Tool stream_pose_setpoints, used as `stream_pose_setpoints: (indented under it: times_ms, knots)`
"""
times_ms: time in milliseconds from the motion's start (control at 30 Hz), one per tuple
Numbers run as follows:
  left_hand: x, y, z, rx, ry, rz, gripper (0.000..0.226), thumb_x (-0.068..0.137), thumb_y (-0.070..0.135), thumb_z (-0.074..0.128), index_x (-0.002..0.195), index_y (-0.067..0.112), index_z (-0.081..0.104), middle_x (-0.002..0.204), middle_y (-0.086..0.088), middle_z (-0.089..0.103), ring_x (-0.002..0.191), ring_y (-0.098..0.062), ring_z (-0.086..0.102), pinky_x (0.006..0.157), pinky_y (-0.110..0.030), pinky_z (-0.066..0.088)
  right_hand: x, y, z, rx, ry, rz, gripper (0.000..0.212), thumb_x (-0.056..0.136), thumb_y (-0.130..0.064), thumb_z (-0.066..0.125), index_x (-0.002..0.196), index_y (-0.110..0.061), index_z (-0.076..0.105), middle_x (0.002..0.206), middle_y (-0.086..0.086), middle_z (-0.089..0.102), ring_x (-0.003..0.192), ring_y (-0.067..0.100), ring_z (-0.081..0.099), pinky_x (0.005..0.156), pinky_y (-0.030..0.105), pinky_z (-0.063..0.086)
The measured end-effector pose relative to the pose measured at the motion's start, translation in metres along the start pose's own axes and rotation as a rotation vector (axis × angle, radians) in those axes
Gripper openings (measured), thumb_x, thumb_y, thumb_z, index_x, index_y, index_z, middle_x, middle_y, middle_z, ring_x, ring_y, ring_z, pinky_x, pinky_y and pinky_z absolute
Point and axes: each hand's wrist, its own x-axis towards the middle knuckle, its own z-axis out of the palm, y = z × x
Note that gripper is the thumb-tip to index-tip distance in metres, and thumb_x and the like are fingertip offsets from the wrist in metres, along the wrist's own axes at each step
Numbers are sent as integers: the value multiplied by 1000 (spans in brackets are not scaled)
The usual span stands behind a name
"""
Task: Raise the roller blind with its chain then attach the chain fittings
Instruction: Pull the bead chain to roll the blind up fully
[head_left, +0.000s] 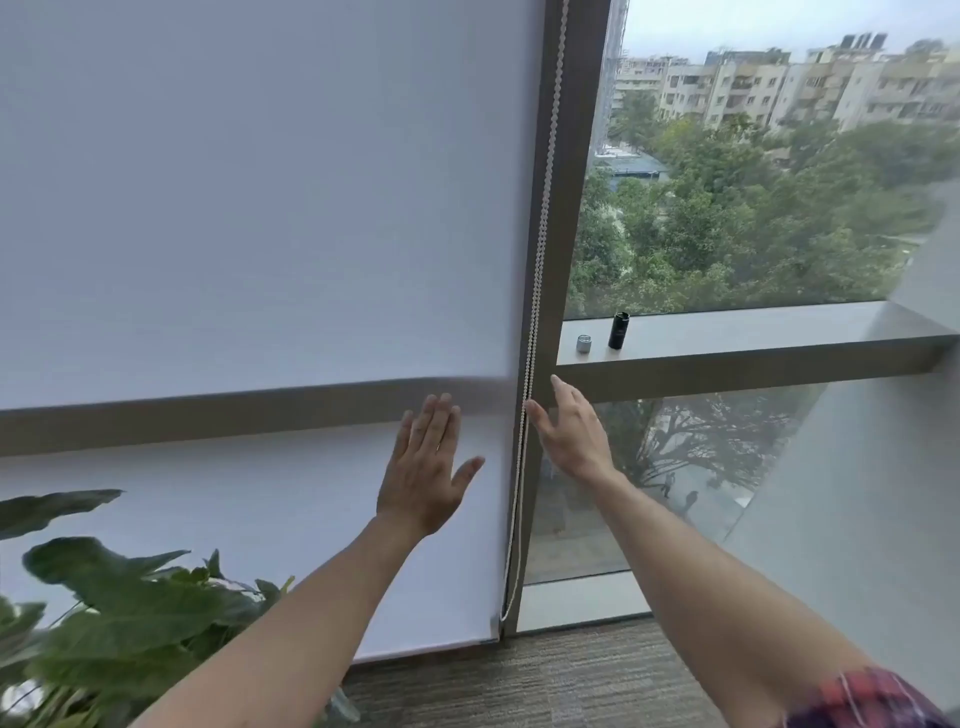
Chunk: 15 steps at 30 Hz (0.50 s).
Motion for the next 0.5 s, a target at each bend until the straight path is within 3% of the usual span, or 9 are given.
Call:
stream_pose_setpoints:
  times_ms: [233,367,500]
  knots:
    - [1,7,11,-85,-100,2,71,101,54,27,156,10,11,166,-5,1,151,-16,-9,121,-32,-7,30,-37,-4,177,67,70,38,94,-37,61,124,-13,62,112,7,69,108,27,62,93,40,49]
    - [3,11,13,-163,-136,15,68,102,49,34,155,12,16,165,-5,12,153,-17,3,119,-30,-1,42,-48,-4,276,78,71,28,92,-35,64,110,-13,64,96,3,69,92,23,64,86,38,51]
    - [7,14,10,-255,-90,33,61,100,43,46,151,12,32,160,-5,31,150,-20,20,119,-34,16,51,-55,-9,412,81,64,20,95,-30,62,106,-13,63,90,-3,65,90,19,62,83,32,48]
